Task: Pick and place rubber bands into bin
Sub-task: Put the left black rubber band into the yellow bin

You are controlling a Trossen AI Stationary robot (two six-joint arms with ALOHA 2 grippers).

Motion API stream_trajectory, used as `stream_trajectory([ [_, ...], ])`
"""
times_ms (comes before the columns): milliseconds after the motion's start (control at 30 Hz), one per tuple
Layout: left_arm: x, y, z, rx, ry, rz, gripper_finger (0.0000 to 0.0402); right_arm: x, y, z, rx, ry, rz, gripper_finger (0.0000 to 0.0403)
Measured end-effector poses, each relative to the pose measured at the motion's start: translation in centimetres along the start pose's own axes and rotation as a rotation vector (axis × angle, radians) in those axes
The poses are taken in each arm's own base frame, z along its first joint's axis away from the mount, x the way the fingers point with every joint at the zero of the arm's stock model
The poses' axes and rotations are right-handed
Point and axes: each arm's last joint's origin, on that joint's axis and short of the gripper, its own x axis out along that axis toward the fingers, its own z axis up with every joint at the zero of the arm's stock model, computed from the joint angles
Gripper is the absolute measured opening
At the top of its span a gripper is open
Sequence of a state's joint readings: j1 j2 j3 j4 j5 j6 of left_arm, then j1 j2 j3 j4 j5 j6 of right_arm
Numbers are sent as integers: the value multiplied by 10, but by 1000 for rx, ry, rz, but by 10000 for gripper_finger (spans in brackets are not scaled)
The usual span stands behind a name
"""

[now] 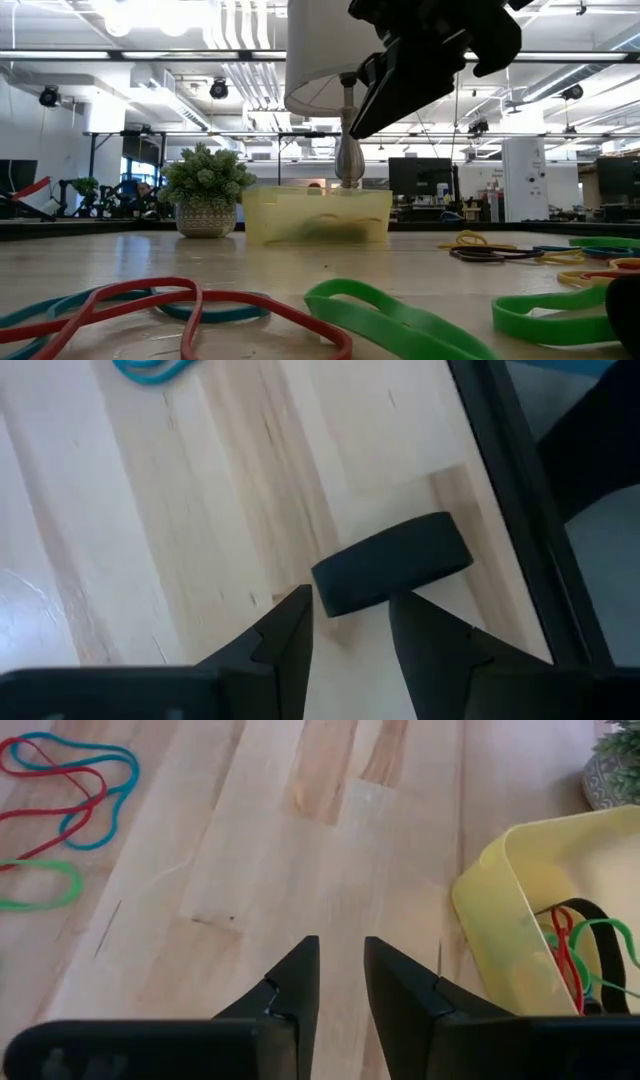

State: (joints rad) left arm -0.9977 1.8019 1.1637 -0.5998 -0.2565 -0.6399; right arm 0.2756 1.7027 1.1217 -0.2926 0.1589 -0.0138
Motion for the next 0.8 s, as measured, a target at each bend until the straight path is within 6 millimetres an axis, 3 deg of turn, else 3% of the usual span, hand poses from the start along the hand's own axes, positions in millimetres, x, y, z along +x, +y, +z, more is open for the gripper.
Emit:
stream_trajectory([
  [800, 15, 14, 16, 26, -40, -8, 118, 2, 9, -9, 16, 17, 17, 72],
])
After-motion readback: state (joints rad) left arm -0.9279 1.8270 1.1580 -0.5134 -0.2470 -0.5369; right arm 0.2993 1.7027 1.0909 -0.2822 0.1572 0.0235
